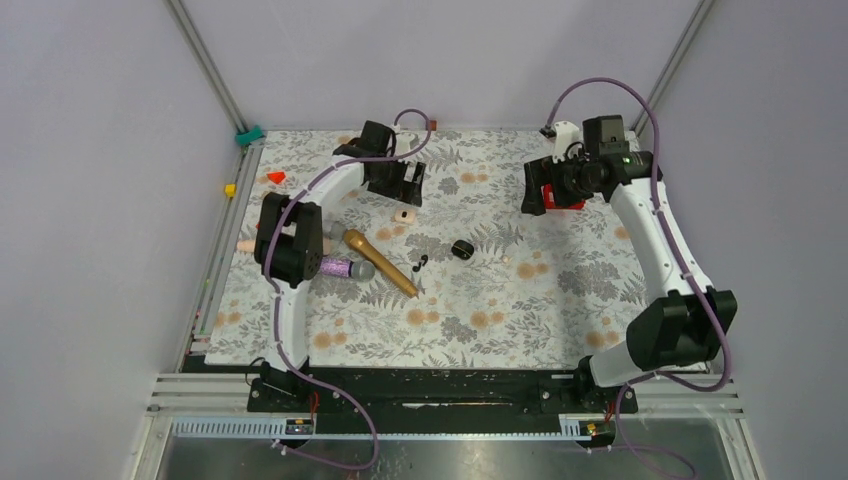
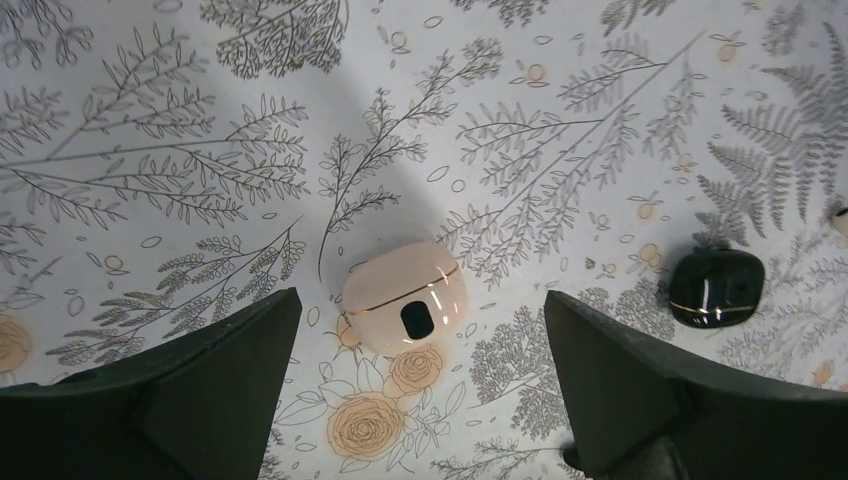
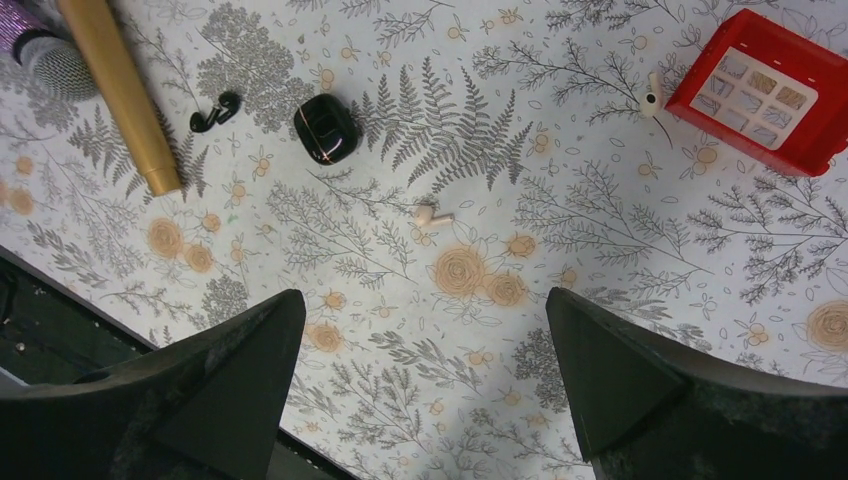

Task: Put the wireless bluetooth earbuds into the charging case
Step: Pick up the charging case at the center of the board.

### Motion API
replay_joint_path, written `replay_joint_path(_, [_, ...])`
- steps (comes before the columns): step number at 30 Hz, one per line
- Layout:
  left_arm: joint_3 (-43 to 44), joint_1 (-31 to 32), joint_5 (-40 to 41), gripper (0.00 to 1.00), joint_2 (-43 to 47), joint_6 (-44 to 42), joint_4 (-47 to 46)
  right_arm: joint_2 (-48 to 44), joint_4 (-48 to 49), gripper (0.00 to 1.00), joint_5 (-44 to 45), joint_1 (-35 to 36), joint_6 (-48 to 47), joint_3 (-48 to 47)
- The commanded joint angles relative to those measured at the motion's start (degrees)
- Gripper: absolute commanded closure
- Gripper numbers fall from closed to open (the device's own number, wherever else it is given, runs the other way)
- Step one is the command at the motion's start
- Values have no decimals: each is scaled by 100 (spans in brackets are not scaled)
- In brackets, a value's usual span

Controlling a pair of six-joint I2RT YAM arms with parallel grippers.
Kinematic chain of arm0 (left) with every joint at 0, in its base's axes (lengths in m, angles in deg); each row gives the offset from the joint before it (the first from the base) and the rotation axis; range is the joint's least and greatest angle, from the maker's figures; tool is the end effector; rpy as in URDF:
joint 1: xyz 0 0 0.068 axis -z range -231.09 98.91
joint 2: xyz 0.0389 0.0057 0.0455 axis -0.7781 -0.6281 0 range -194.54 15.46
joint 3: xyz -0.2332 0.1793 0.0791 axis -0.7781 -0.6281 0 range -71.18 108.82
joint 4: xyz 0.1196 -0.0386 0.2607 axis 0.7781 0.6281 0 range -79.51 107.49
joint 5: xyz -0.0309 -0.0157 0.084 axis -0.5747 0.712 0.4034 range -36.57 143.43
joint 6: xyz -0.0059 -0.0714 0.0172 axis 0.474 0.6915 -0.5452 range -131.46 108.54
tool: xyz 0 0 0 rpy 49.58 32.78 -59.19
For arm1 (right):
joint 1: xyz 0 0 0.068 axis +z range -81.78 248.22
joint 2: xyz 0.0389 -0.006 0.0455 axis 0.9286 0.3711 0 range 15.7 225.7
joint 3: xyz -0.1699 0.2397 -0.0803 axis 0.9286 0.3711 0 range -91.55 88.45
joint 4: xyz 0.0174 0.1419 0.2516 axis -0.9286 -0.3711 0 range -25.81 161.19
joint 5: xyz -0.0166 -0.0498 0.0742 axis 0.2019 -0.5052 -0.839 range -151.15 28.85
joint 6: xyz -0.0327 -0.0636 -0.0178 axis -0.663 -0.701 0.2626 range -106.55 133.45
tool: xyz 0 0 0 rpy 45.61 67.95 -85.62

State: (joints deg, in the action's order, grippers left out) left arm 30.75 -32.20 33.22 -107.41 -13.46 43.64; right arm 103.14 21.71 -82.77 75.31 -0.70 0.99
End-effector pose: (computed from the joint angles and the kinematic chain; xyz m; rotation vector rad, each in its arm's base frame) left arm 0.5004 -0.1938 0.2139 0.5990 2.4486 -0.5636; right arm 0.3610 0.0678 0.3702 -0.6053 2.3142 0.4007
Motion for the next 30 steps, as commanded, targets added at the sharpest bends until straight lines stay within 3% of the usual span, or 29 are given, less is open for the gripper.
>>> replay_joint_path(1, [348, 108, 461, 7, -148, 472, 8, -709, 399, 0, -409, -54, 323, 314])
replay_joint_path(12, [231, 286, 836, 24, -616, 802, 237, -1097, 607, 0, -569, -76, 351, 604])
replay_joint_path(20, [-177, 317, 1019, 27, -450, 702, 263, -1053, 639, 0, -623, -112, 365, 660])
replay_joint_path(22, [-229, 323, 1113, 22, -366, 645, 292, -1045, 632, 1, -632, -116, 369, 661])
replay_joint_path(25, [-280, 323, 1370, 2, -239, 597, 335, -1028, 636, 1, -667, -129, 378, 669])
replay_joint_path(30, [-291, 321, 1608, 4, -185, 569, 412, -992, 635, 0, -701, -146, 378, 678])
